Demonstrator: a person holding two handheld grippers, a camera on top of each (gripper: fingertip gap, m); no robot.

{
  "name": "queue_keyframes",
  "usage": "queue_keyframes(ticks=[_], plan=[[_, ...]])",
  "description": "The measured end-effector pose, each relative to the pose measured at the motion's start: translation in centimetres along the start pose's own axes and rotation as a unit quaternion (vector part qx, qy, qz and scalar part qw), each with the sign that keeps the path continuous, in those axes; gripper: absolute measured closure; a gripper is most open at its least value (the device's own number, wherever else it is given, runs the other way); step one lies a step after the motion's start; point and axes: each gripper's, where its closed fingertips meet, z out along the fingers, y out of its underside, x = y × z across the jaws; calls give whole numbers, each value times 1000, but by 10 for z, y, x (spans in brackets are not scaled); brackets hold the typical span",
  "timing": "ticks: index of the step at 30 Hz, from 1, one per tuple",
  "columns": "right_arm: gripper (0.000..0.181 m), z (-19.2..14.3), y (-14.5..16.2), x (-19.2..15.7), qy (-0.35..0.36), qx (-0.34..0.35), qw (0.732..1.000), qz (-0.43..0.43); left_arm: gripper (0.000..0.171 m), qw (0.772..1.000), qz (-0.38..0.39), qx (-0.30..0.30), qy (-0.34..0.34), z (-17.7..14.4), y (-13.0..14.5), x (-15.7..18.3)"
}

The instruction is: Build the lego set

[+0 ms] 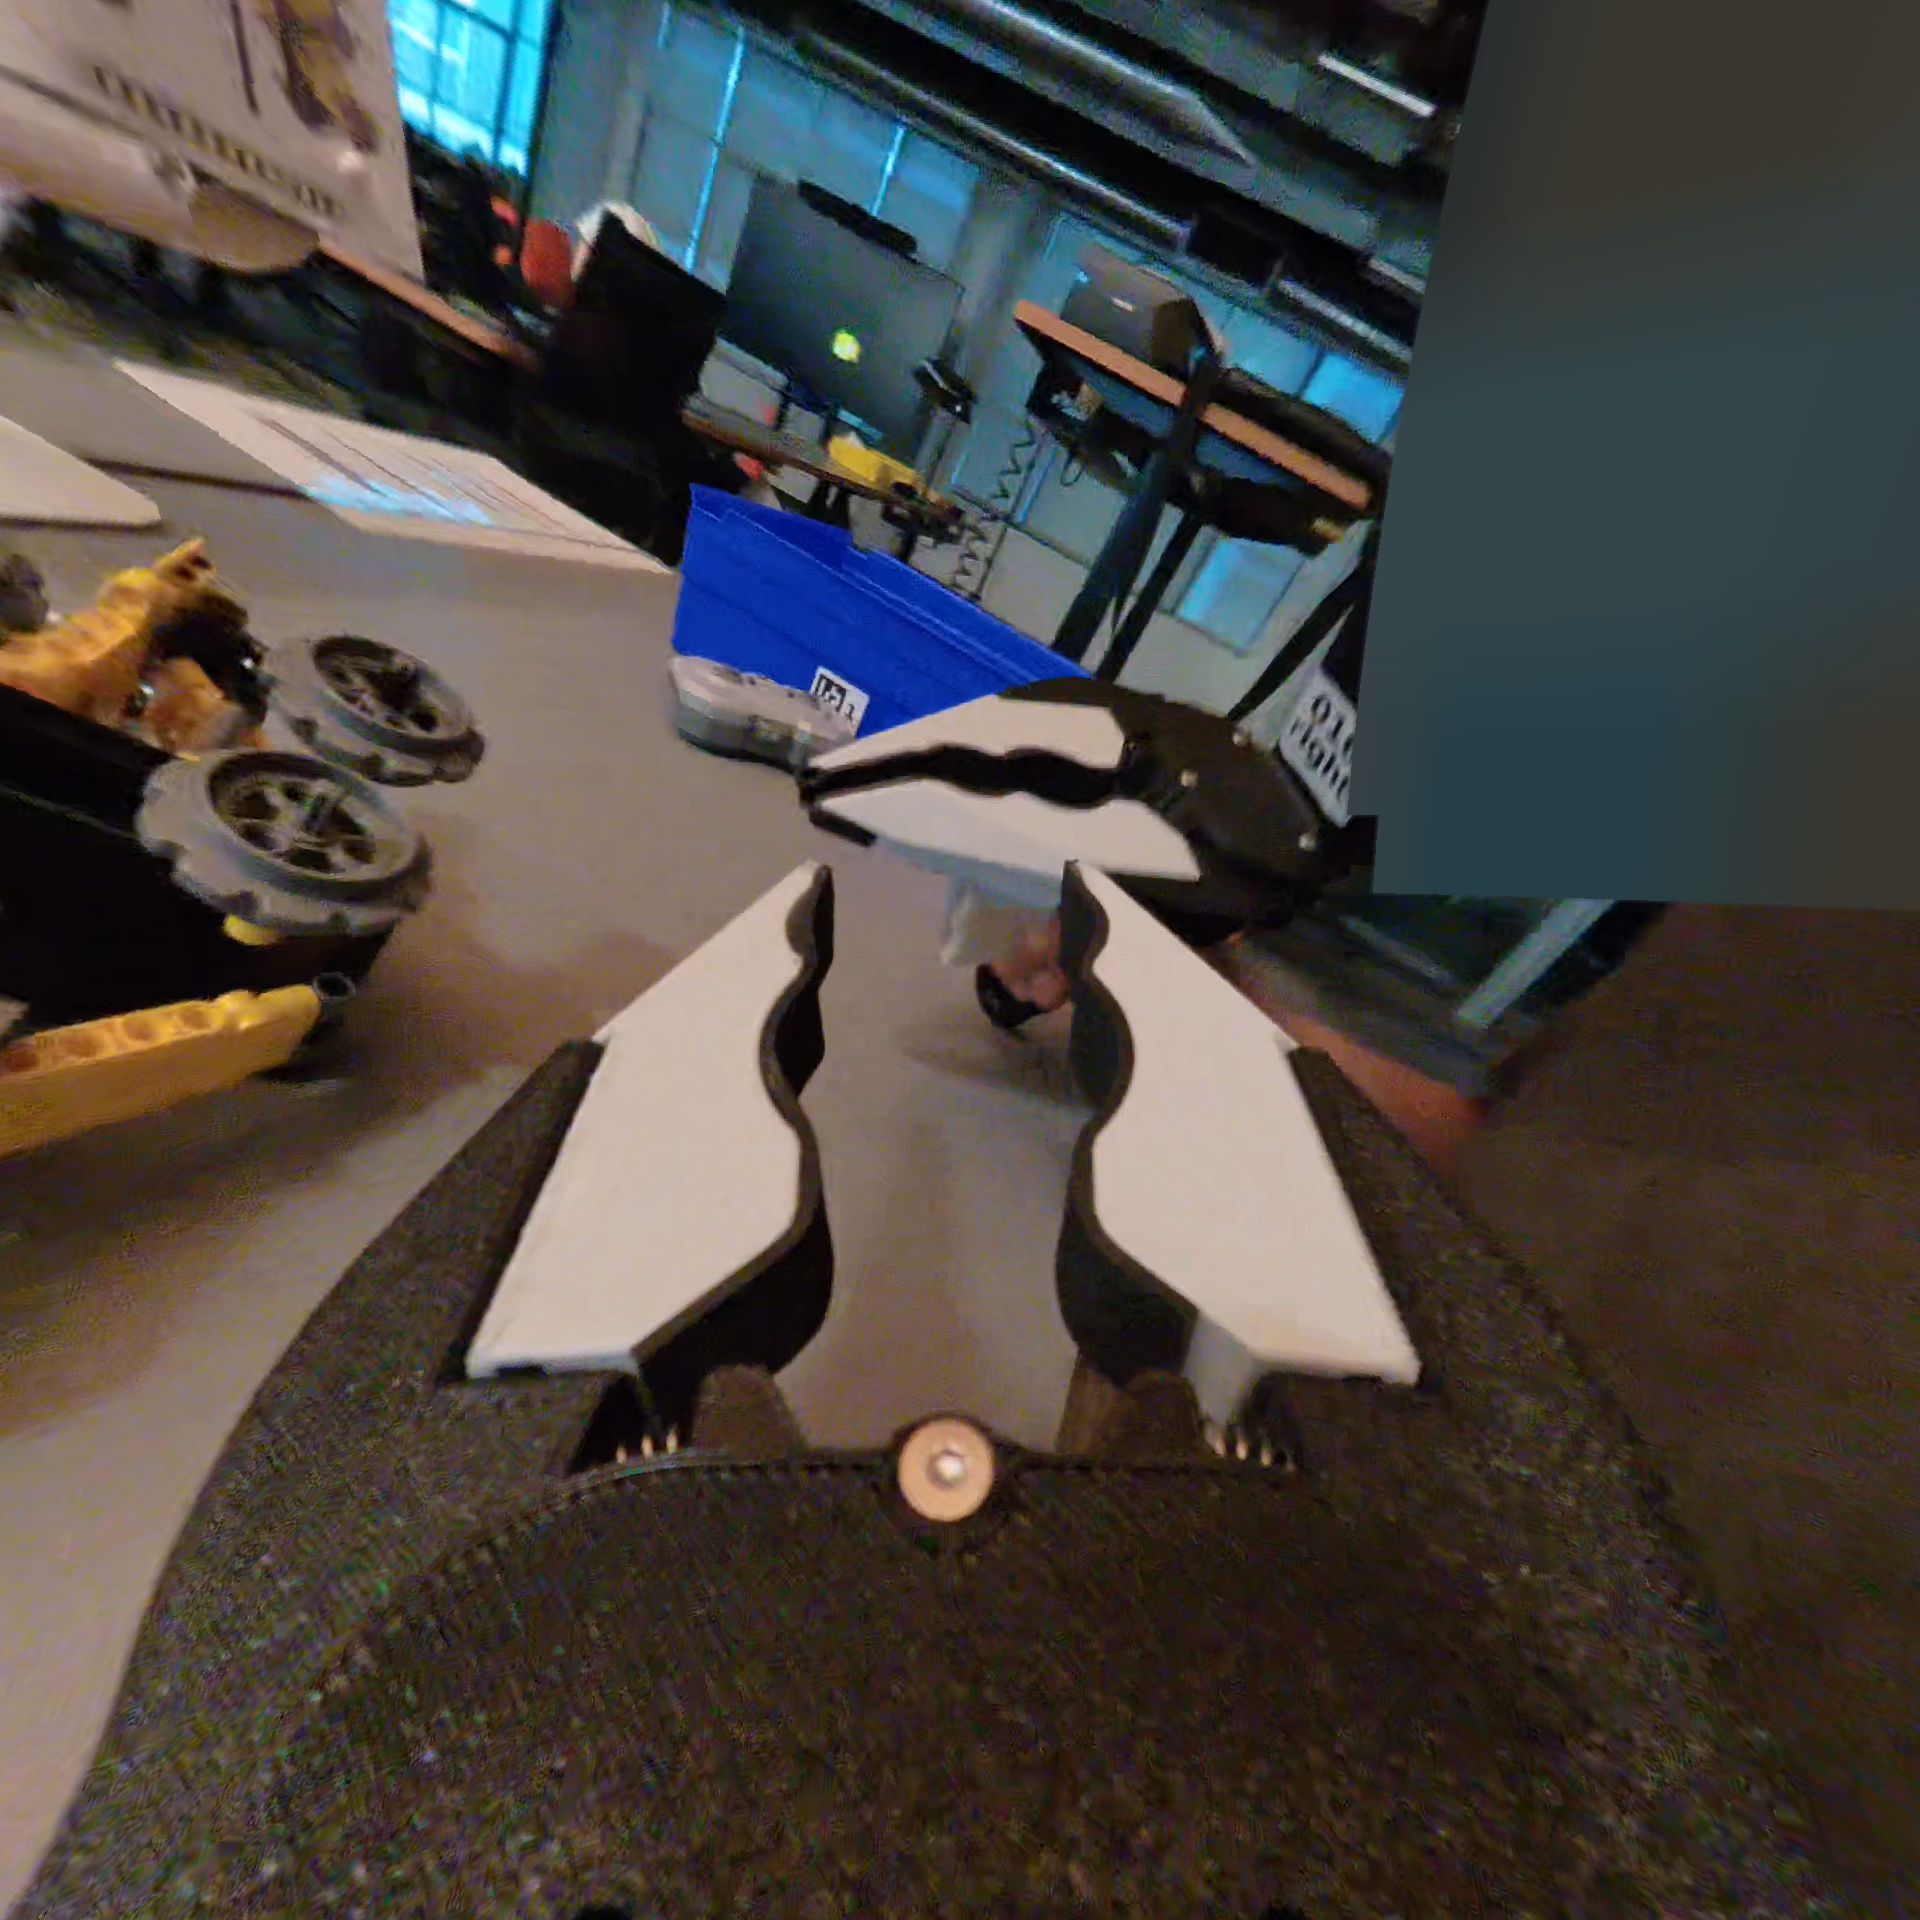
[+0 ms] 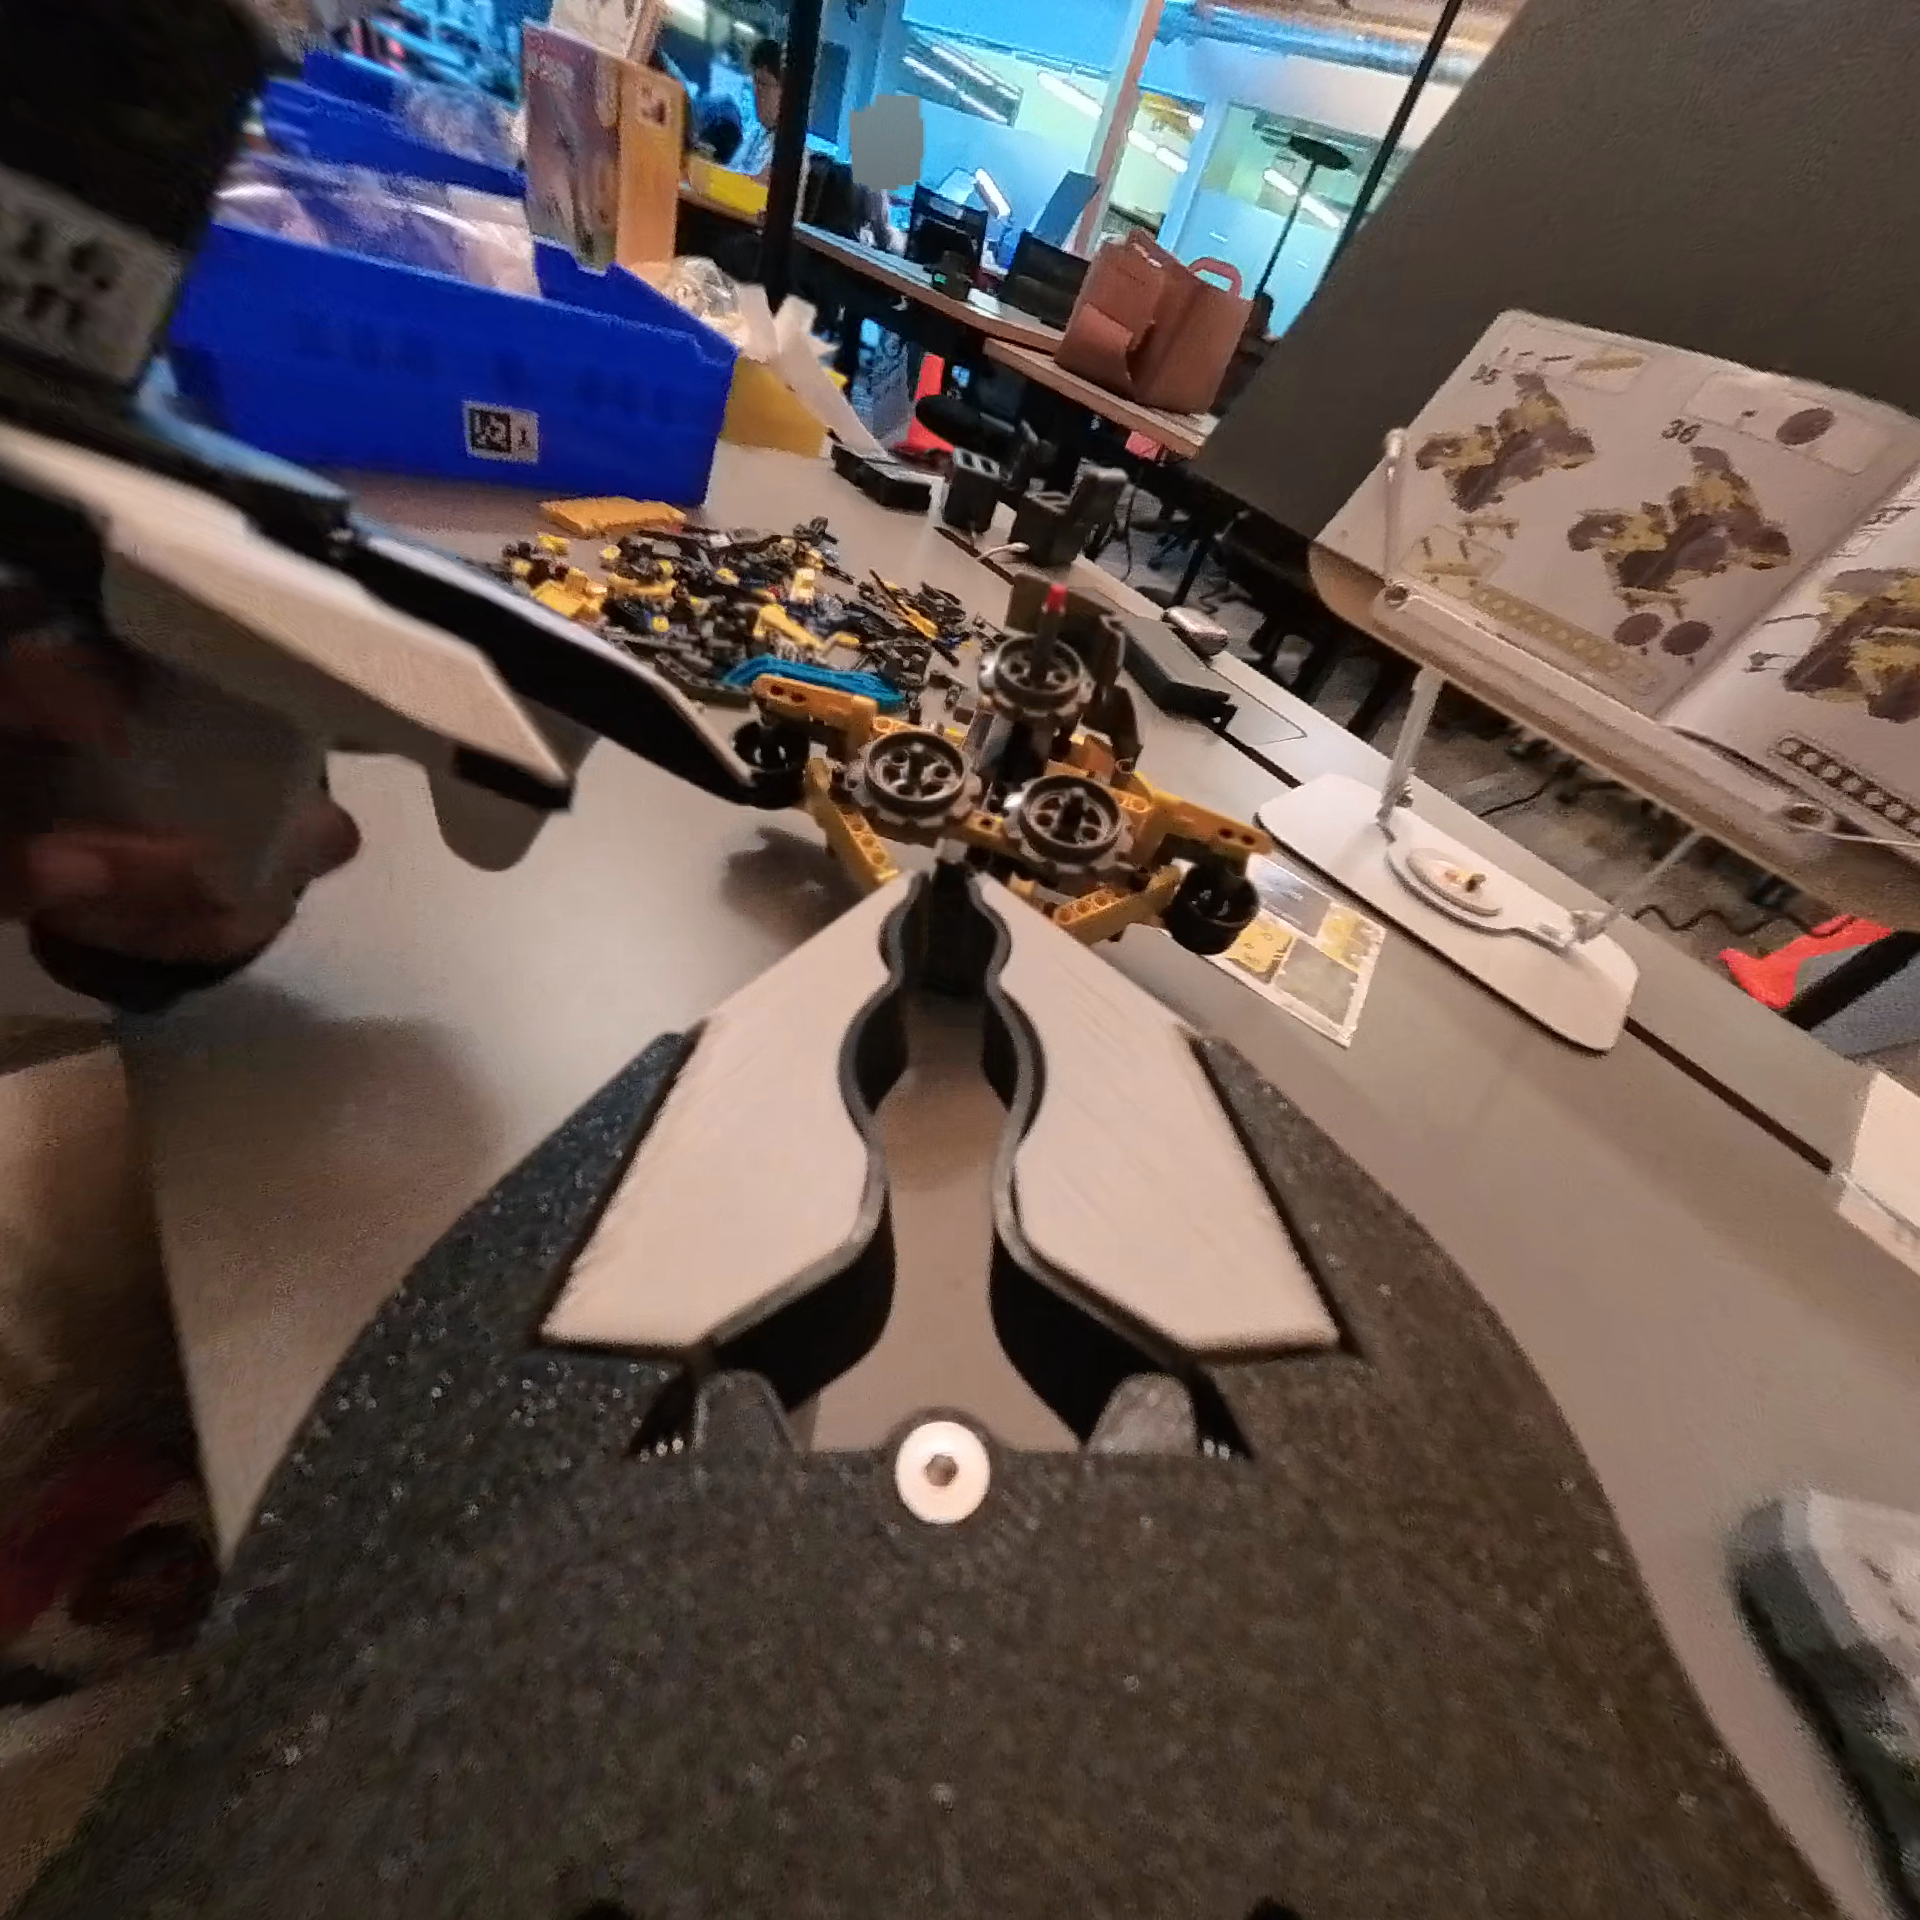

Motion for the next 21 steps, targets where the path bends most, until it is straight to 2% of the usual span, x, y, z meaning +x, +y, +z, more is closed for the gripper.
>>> queue_keyframes(ticks=[3,5,7,9,11,13,18,21], plan=[[176,8,6,-3,-20,11,1000,-13,135,999,-7,10,-44,2,-12,-30],[176,9,8,-5,-28,16,999,-26,142,999,-25,4,-30,8,-17,-32],[176,9,5,-8,-38,27,998,-36,150,998,-55,-13,7,15,-16,-24],[176,9,-5,-14,-52,44,996,-54,150,997,-67,-19,24,18,-17,-18],[176,9,-17,-17,-52,54,994,-75,150,998,-63,-9,14,15,-22,-14],[176,8,-30,-23,-59,63,992,-91,157,999,-48,7,1,5,-29,-8],[176,-12,-61,-53,-62,93,980,-166,153,999,-4,22,-42,-17,-28,25],[176,-28,-73,-71,-53,103,968,-221,164,998,15,28,-50,-24,-24,51]])
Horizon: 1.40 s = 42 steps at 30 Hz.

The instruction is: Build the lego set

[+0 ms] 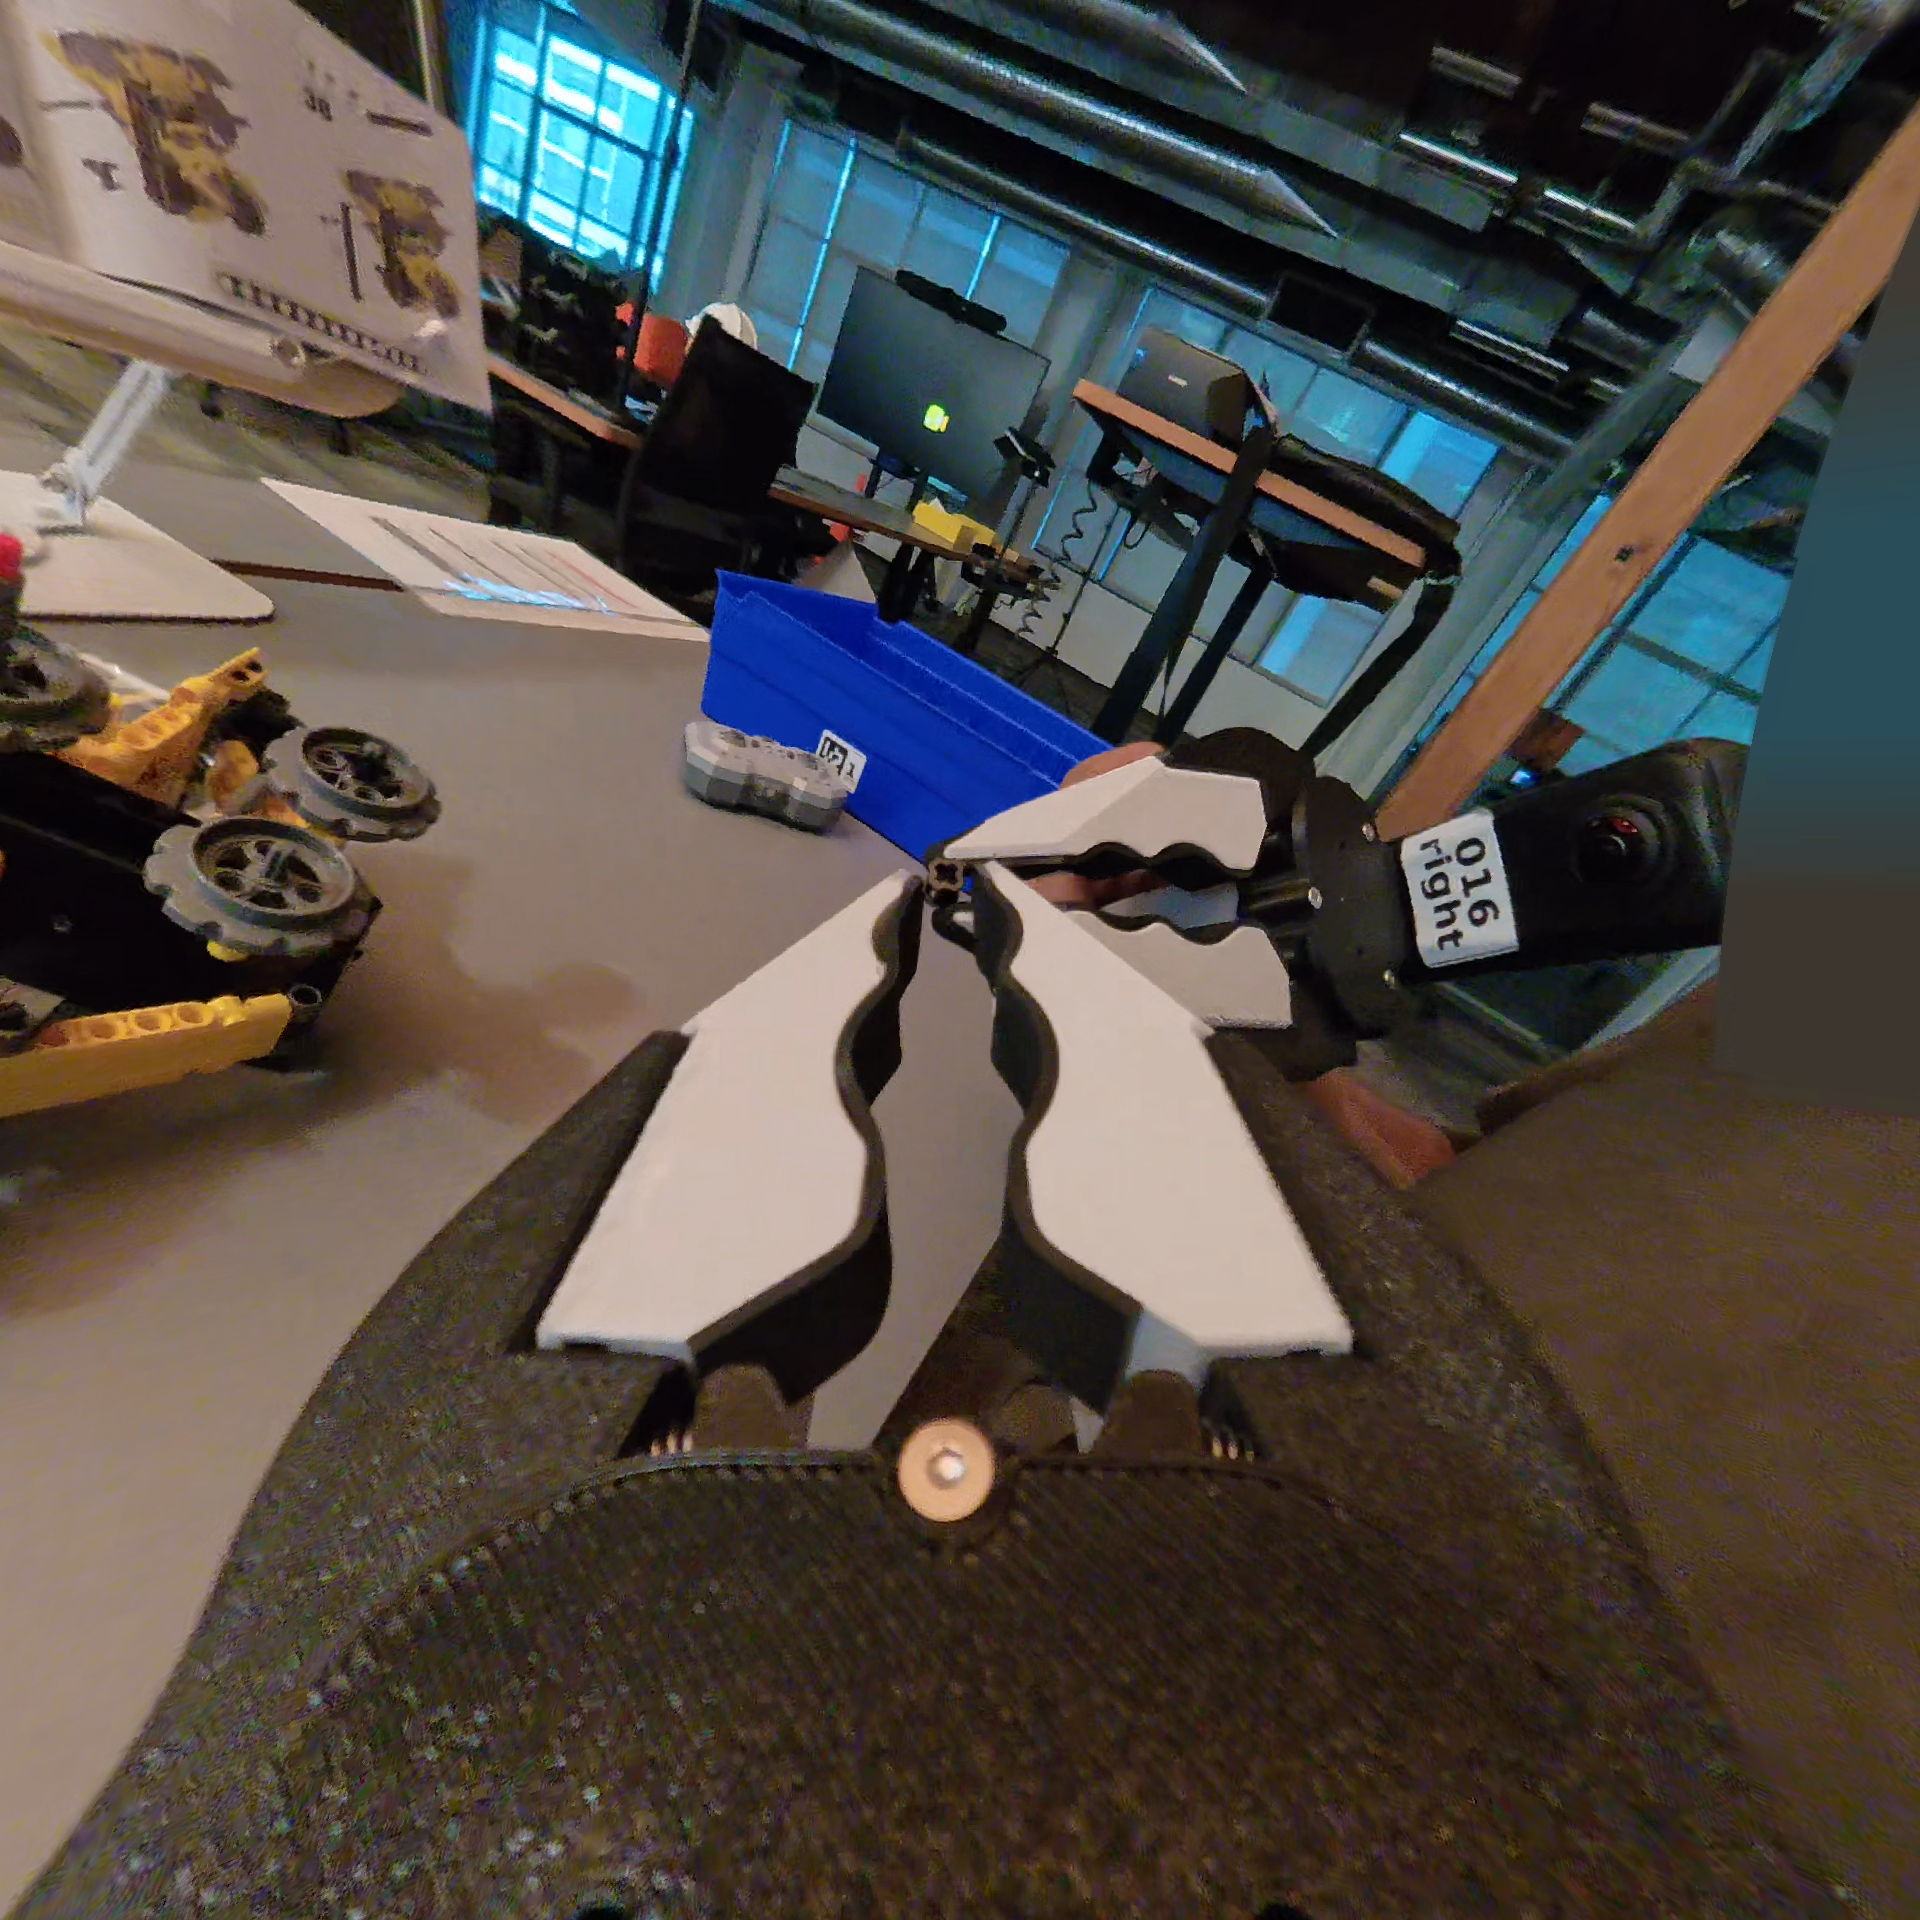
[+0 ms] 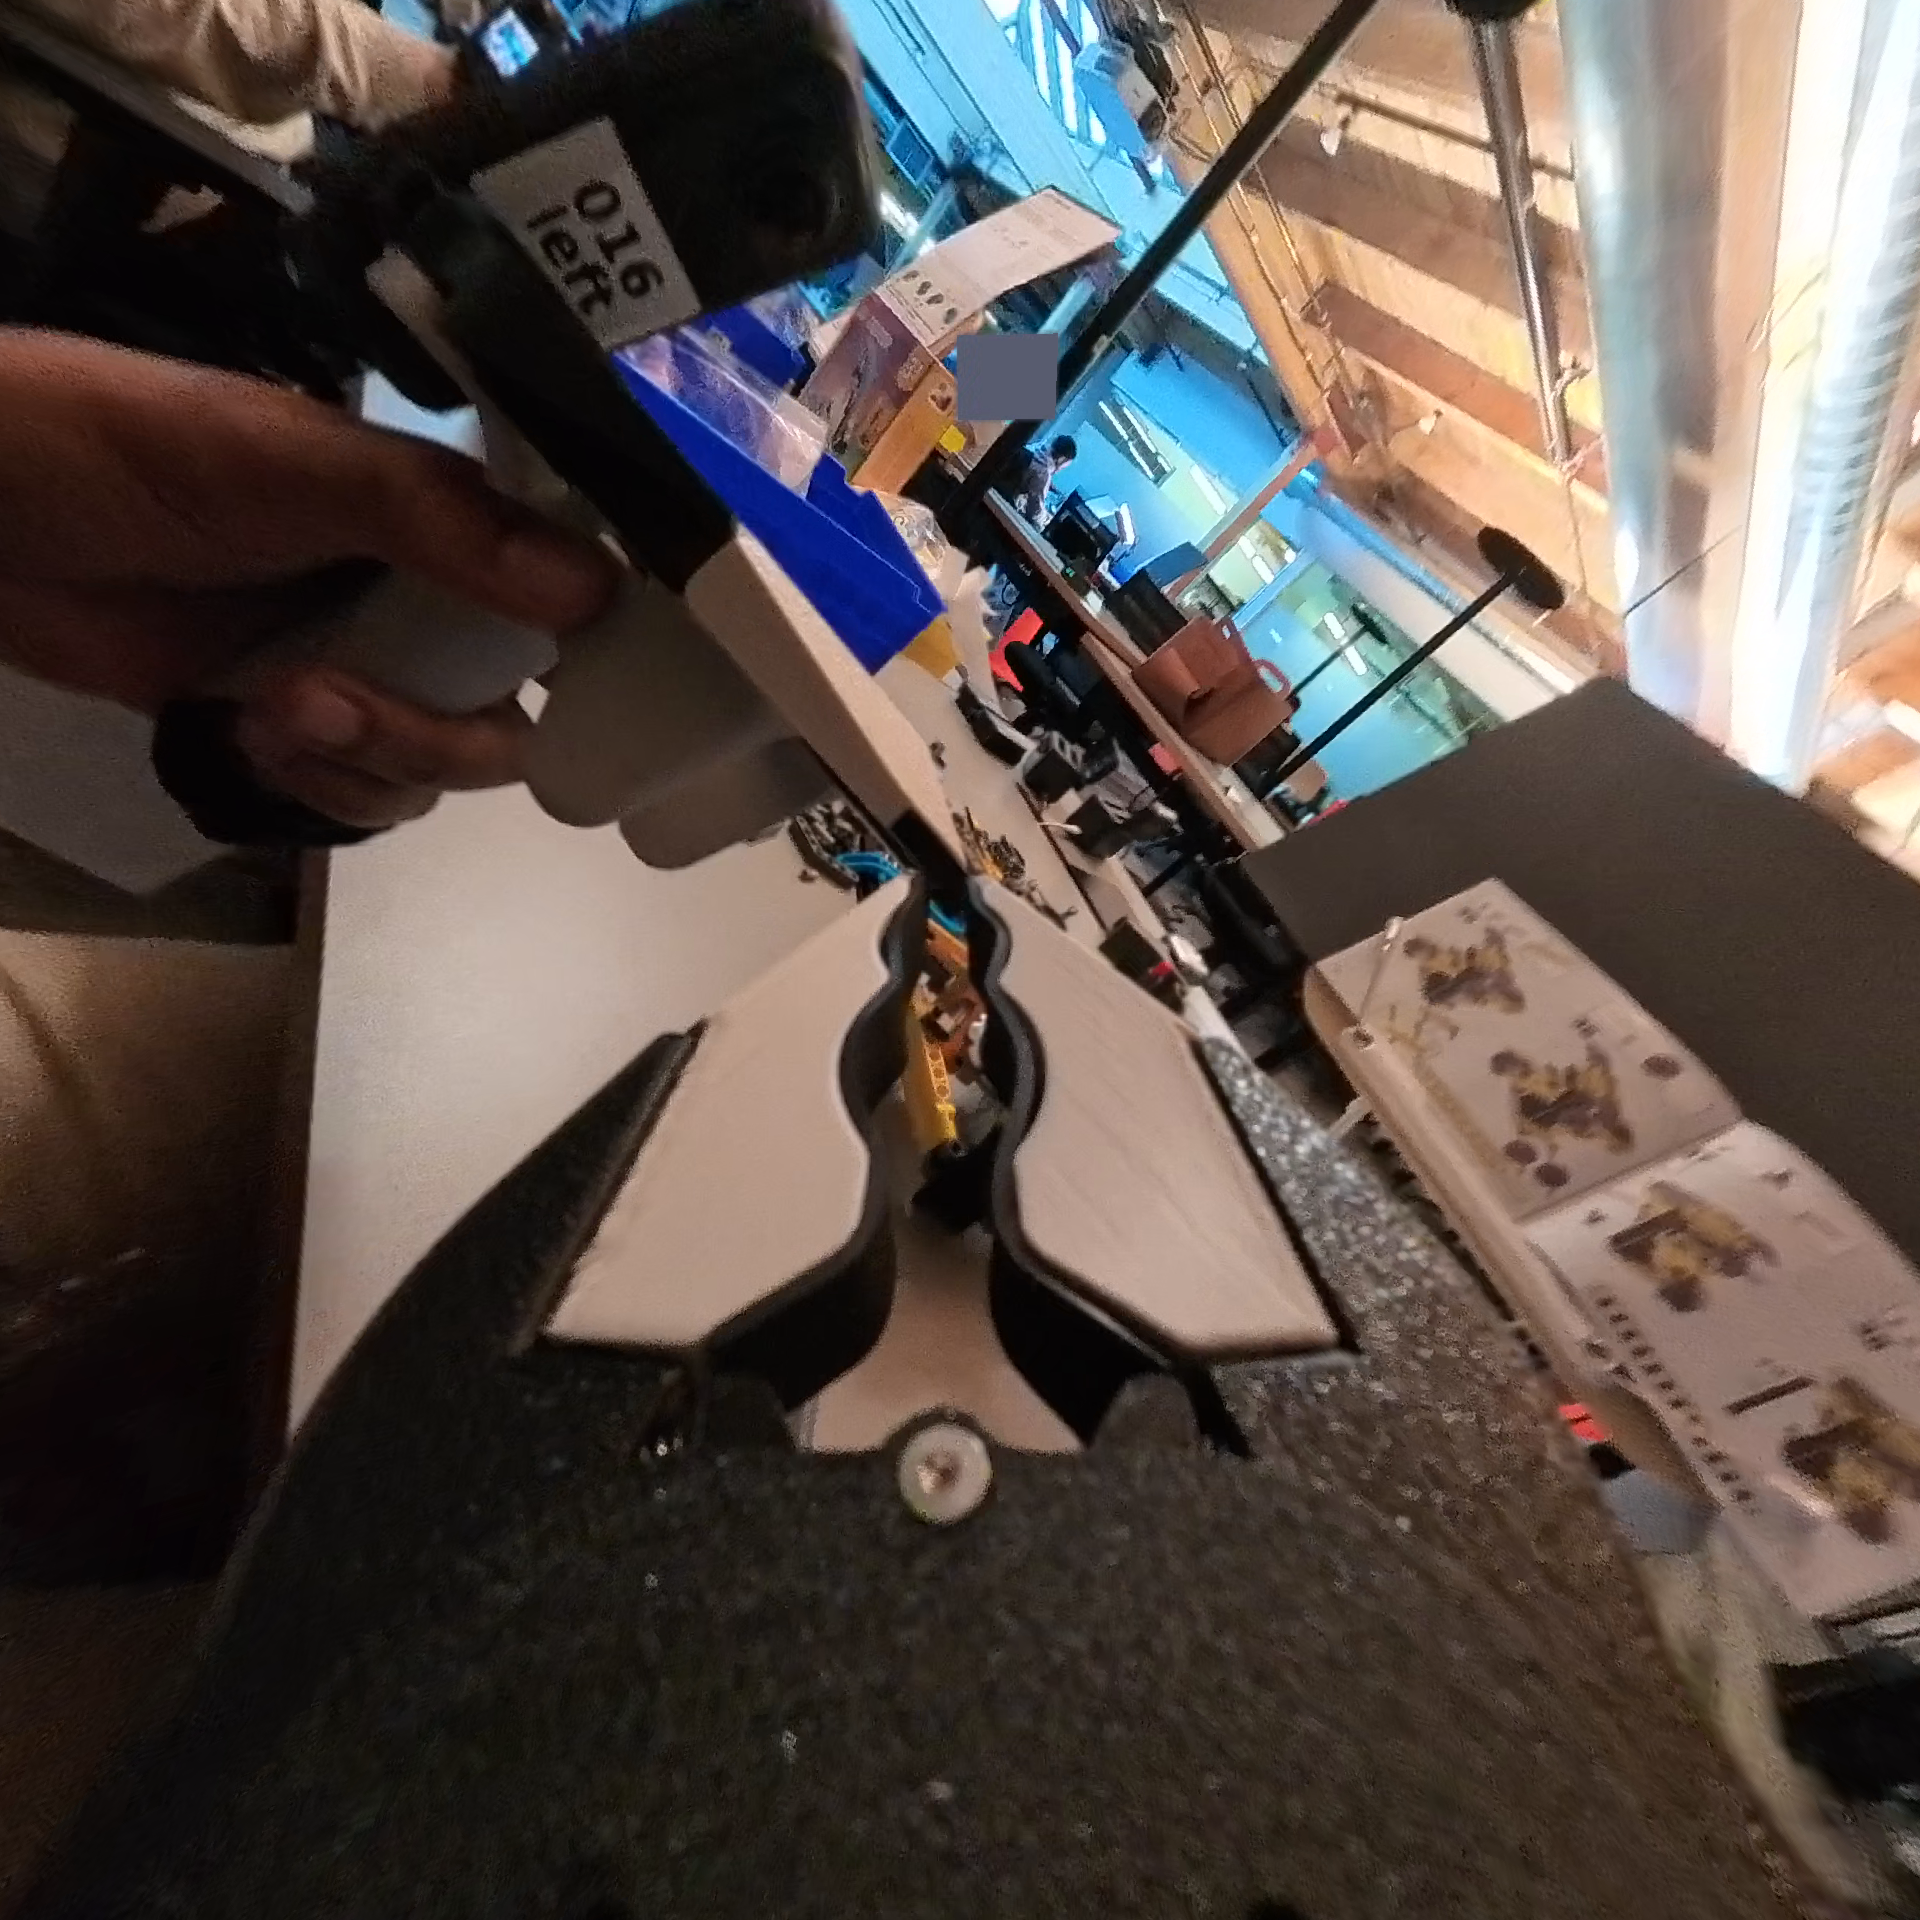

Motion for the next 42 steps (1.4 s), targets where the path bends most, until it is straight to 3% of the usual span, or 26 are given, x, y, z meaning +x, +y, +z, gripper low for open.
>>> queue_keyframes(ticks=[5,9,13,16,20,28,30,32,36,39,42], plan=[[175,-15,-14,-9,9,9,1000,-8,167,1000,17,-2,14,-4,5,14],[156,-16,-9,8,54,35,998,15,168,991,-112,25,63,0,3,-8],[156,9,25,13,28,20,999,10,167,947,-294,56,117,8,-3,-50],[157,28,49,16,-6,9,1000,11,167,931,-339,49,129,19,-6,-69],[171,37,57,28,-14,18,1000,6,167,914,-375,41,151,31,-10,-78],[176,26,52,36,-22,22,999,-9,166,922,-351,39,160,38,-7,-59],[176,20,50,39,-27,19,999,3,151,933,-324,52,150,35,-10,-57],[177,15,55,42,-39,2,999,35,148,948,-288,59,120,29,-10,-59],[176,8,94,33,-96,-112,975,165,141,980,-189,50,29,16,-5,-71],[176,0,135,23,-114,-222,936,247,138,991,-127,27,-24,9,1,-84],[176,-14,173,11,-144,-345,886,275,136,994,-97,7,-41,7,4,-93]])
